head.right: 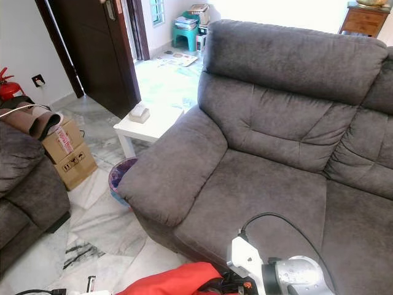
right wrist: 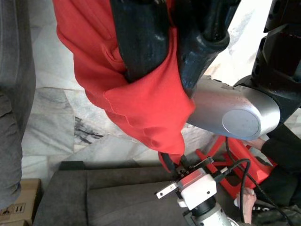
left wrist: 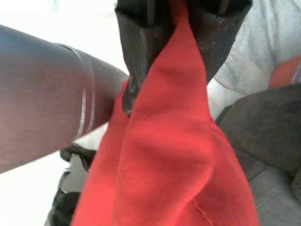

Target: Move the pillow to the sofa from floor

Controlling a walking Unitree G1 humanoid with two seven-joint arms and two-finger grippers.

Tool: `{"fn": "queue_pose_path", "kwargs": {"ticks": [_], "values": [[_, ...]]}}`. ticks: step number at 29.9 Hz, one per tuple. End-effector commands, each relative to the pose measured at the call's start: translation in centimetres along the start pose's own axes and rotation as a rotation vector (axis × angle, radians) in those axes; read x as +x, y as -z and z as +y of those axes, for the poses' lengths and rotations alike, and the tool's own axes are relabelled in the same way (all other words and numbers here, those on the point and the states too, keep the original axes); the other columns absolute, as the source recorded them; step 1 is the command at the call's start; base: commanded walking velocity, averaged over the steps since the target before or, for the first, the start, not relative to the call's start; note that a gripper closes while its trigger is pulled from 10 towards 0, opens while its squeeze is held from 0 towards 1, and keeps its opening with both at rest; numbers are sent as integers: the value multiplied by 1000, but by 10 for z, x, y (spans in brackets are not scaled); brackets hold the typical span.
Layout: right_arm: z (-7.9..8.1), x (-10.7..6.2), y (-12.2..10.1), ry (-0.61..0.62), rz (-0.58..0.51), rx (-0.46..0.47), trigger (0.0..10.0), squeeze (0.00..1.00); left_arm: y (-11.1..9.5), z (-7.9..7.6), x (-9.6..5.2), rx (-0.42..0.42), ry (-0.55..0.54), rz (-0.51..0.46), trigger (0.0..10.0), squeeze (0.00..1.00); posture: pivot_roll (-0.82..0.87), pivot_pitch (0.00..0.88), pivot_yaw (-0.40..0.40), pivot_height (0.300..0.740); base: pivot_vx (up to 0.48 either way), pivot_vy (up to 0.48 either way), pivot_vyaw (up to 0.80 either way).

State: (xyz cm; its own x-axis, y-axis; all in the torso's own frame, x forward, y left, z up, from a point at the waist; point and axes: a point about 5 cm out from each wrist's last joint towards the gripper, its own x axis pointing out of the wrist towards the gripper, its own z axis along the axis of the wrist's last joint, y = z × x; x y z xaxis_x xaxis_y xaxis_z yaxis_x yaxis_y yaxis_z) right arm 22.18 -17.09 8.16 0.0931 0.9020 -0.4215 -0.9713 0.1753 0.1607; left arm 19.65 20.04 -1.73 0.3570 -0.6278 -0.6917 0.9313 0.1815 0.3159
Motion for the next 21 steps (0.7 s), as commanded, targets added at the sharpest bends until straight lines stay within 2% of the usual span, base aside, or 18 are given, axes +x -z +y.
{"fn": "queue_pose_path", "kwargs": {"ticks": [1,7,8,9,10,11,12,14,17,18,19,21], "values": [[-1,3,-13,-13,-67,-52,10000,0,-6,5,0,9,-19,-27,0,0,31,91,15,740,0,0,0],[-3,5,-8,14,-56,-44,10000,0,-10,12,0,-24,-56,-43,0,0,31,92,17,740,0,0,0],[-12,6,-2,109,-54,-39,10000,0,-12,19,1,-72,-107,-52,0,0,29,93,17,740,0,0,0],[-12,6,-2,109,-54,-39,10000,0,-12,19,1,-72,-107,-52,0,0,29,93,17,740,0,0,0],[-23,8,6,239,-43,-48,10000,0,-16,30,3,-125,-208,-69,0,0,25,92,18,740,0,0,0],[-27,9,9,293,-35,-58,10000,0,-18,35,4,-148,-260,-76,0,0,25,93,18,740,0,0,0],[-35,9,19,417,1,-43,10000,0,-24,46,5,-183,-361,-95,10000,0,29,94,18,740,0,0,0],[-41,10,28,514,45,-25,10000,0,-30,56,6,-247,-466,-130,10000,0,29,94,18,740,0,0,0],[-43,11,33,600,31,10,10000,0,-40,68,6,-350,-593,-192,10000,0,33,95,22,740,0,0,0],[-46,12,34,666,16,20,10000,0,-45,76,5,-447,-688,-234,10000,0,33,98,25,740,0,0,0],[-46,12,34,666,16,20,10000,0,-45,76,5,-447,-688,-234,10000,0,33,98,25,740,0,0,0],[-48,16,33,762,-73,59,10000,0,-56,85,6,-561,-810,-311,10000,0,24,95,27,740,0,0,0]]}}
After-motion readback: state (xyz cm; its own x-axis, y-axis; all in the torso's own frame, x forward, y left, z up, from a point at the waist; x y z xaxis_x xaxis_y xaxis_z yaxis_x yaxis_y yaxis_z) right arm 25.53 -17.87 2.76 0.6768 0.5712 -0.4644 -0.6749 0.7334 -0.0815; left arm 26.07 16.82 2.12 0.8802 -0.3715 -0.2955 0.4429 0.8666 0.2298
